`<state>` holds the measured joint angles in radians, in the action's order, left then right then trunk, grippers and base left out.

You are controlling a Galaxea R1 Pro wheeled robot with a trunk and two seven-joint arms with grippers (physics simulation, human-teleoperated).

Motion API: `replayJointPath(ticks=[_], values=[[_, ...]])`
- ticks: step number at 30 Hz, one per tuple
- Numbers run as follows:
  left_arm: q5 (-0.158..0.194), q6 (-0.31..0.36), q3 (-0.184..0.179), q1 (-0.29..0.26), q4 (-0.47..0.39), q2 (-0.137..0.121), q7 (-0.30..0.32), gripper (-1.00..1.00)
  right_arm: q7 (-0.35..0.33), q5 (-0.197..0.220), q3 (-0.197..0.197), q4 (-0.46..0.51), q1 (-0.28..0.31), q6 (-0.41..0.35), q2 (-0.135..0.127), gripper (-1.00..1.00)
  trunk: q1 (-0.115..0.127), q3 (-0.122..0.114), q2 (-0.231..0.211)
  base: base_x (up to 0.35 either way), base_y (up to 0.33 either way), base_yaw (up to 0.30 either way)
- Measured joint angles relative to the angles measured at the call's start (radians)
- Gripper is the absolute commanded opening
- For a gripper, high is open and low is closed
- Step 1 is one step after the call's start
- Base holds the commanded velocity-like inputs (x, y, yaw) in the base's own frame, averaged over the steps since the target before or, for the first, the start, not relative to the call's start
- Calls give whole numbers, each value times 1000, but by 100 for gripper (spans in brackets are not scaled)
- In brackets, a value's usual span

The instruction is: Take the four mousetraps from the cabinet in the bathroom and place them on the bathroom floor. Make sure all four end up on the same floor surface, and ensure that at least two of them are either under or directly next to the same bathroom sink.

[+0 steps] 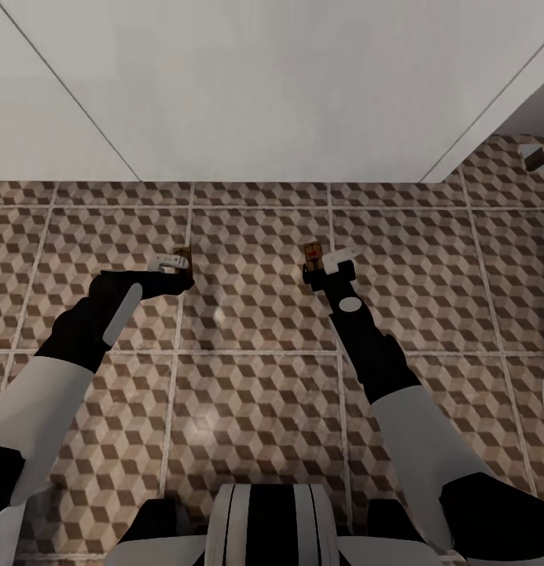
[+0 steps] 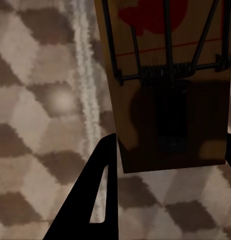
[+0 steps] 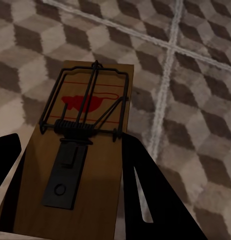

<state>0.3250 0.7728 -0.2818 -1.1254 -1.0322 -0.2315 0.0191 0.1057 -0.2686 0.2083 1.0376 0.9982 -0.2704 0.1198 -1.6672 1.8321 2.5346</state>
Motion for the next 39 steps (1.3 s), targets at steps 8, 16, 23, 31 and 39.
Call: replayJointPath(ticks=[8, 16, 23, 31, 39], values=[[0, 0, 0, 0, 1, 1, 0, -100, 0, 1, 0, 0, -1, 0, 0, -100, 0, 0, 0, 60, 1, 0], [1, 0, 0, 0, 1, 1, 0, -100, -1, 2, -1, -2, 0, -3, 0, -100, 0, 0, 0, 189, 0, 0], [0, 0, 0, 0, -2, 3, 0, -100, -1, 2, -2, -6, -1, -5, -1, -100, 0, 0, 0, 102, 0, 0], [0, 0, 0, 0, -7, 4, 0, -100, -1, 1, -5, -16, 0, -7, 0, -100, 0, 0, 0, 31, 0, 0], [0, 0, 0, 0, -35, 8, -2, -100, -2, -1, -18, -75, 1, -42, -19, -100, 0, 0, 0, 1, 0, 0]])
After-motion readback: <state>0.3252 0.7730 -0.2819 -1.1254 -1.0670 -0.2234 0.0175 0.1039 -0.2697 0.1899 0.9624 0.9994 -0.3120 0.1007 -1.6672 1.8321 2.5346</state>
